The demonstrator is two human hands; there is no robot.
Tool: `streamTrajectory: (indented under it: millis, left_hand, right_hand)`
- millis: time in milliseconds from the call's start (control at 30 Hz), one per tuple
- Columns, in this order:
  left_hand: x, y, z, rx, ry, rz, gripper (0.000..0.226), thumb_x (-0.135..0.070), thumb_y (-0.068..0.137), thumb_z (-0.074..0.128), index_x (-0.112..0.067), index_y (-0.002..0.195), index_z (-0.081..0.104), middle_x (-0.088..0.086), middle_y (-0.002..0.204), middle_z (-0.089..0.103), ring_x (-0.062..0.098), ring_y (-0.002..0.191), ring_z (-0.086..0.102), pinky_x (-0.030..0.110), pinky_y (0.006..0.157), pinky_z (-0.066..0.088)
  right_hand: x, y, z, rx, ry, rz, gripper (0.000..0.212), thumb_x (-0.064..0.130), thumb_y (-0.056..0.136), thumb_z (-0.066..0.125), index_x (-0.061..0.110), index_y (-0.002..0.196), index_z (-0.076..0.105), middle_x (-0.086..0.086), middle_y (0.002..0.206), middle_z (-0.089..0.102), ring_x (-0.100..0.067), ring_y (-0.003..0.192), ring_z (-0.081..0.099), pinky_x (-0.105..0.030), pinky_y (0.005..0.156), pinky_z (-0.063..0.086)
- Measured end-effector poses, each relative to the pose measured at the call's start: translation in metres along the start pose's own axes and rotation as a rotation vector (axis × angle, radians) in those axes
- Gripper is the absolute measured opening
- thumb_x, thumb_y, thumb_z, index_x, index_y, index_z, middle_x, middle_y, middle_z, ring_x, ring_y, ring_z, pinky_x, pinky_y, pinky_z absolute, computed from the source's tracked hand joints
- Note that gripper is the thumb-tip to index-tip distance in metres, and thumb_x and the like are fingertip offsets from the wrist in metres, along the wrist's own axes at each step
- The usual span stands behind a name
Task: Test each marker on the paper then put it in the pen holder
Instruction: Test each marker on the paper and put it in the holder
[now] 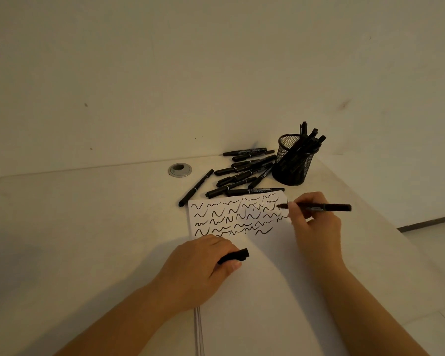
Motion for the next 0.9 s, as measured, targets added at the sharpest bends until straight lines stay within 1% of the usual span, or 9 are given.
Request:
streamTrajectory:
  millis: [67, 167, 233, 300, 333, 467, 600, 800, 900]
  left_hand:
    - [0.0, 0.001, 0.0, -0.017, -0.008, -0.011, 0.037, -0.053, 0.089, 0.029, -0.032, 0.105, 0.055, -0.018, 0.086, 0.051, 0.0, 0.077, 0.045, 0.021, 0.069, 0.041]
    - [0.002, 0.002, 0.001, -0.041, -0.041, -0.042, 0.025, -0.049, 0.092, 0.035, -0.031, 0.092, 0.053, -0.018, 0.074, 0.047, 0.0, 0.069, 0.044, 0.014, 0.059, 0.032]
    - [0.003, 0.003, 0.0, -0.038, -0.082, -0.075, 0.016, -0.044, 0.092, 0.041, -0.037, 0.078, 0.045, -0.015, 0.066, 0.043, 0.0, 0.063, 0.042, 0.014, 0.054, 0.029]
    - [0.005, 0.004, 0.0, -0.045, -0.12, -0.101, 0.024, -0.042, 0.092, 0.044, -0.04, 0.068, 0.038, -0.012, 0.062, 0.042, 0.001, 0.06, 0.042, 0.015, 0.054, 0.031]
    - [0.005, 0.004, 0.0, -0.049, -0.134, -0.11, 0.027, -0.041, 0.091, 0.045, -0.04, 0.066, 0.036, -0.011, 0.061, 0.041, 0.001, 0.061, 0.042, 0.015, 0.054, 0.031]
    - [0.007, 0.003, -0.001, -0.064, -0.16, -0.116, 0.028, -0.041, 0.091, 0.046, -0.04, 0.065, 0.037, -0.01, 0.06, 0.041, 0.002, 0.06, 0.042, 0.015, 0.053, 0.031]
    - [0.007, 0.004, -0.001, -0.083, -0.177, -0.128, 0.028, -0.04, 0.09, 0.047, -0.039, 0.064, 0.038, -0.012, 0.058, 0.041, 0.001, 0.059, 0.043, 0.014, 0.054, 0.033]
    - [0.006, 0.003, -0.001, -0.093, -0.187, -0.128, 0.027, -0.04, 0.09, 0.048, -0.039, 0.064, 0.039, -0.011, 0.056, 0.04, 0.0, 0.059, 0.043, 0.013, 0.054, 0.033]
    - [0.006, 0.002, -0.001, -0.093, -0.188, -0.128, 0.028, -0.04, 0.09, 0.049, -0.04, 0.063, 0.039, -0.012, 0.056, 0.04, 0.001, 0.059, 0.043, 0.014, 0.054, 0.033]
  right_hand:
    - [0.008, 0.002, -0.004, -0.034, 0.117, 0.039, 0.018, 0.019, 0.087, 0.06, 0.031, 0.077, 0.052, 0.006, 0.063, 0.063, -0.005, 0.059, 0.06, -0.018, 0.056, 0.045]
    - [0.016, 0.0, -0.002, 0.063, 0.326, 0.178, 0.01, 0.017, 0.087, 0.058, 0.02, 0.078, 0.059, 0.004, 0.051, 0.06, -0.004, 0.044, 0.052, -0.016, 0.043, 0.044]
    - [0.017, -0.006, 0.007, 0.131, 0.575, 0.325, 0.015, 0.014, 0.088, 0.056, 0.017, 0.075, 0.06, 0.005, 0.048, 0.055, -0.006, 0.042, 0.048, -0.019, 0.039, 0.041]
    - [0.014, -0.014, 0.016, 0.159, 0.812, 0.478, 0.02, 0.016, 0.09, 0.052, 0.014, 0.071, 0.06, 0.002, 0.047, 0.052, -0.009, 0.041, 0.045, -0.021, 0.037, 0.036]
    - [0.011, -0.018, 0.02, 0.167, 0.861, 0.518, 0.024, 0.018, 0.091, 0.05, 0.013, 0.07, 0.061, -0.001, 0.047, 0.051, -0.01, 0.04, 0.044, -0.022, 0.036, 0.035]
    - [0.0, -0.025, 0.024, 0.176, 0.804, 0.503, 0.028, 0.017, 0.091, 0.047, 0.013, 0.067, 0.061, -0.004, 0.046, 0.051, -0.013, 0.04, 0.042, -0.021, 0.037, 0.034]
    - [-0.001, -0.025, 0.023, 0.203, 0.801, 0.471, 0.024, 0.012, 0.09, 0.046, 0.012, 0.068, 0.053, -0.005, 0.044, 0.053, -0.014, 0.038, 0.041, -0.019, 0.036, 0.034]
    - [0.003, -0.029, 0.025, 0.279, 0.738, 0.416, 0.041, 0.008, 0.091, 0.044, 0.025, 0.054, 0.054, -0.006, 0.046, 0.055, -0.012, 0.039, 0.044, -0.018, 0.037, 0.036]
    - [0.007, -0.031, 0.025, 0.323, 0.688, 0.384, 0.043, 0.009, 0.09, 0.045, 0.027, 0.053, 0.055, -0.005, 0.047, 0.055, -0.012, 0.041, 0.045, -0.017, 0.039, 0.036]
Point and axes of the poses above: each hand's wrist, its own y-axis towards the middle knuckle, its own z-axis out of the palm, x = y × z, the point moved 3 cm from there along y, towards the middle knuckle
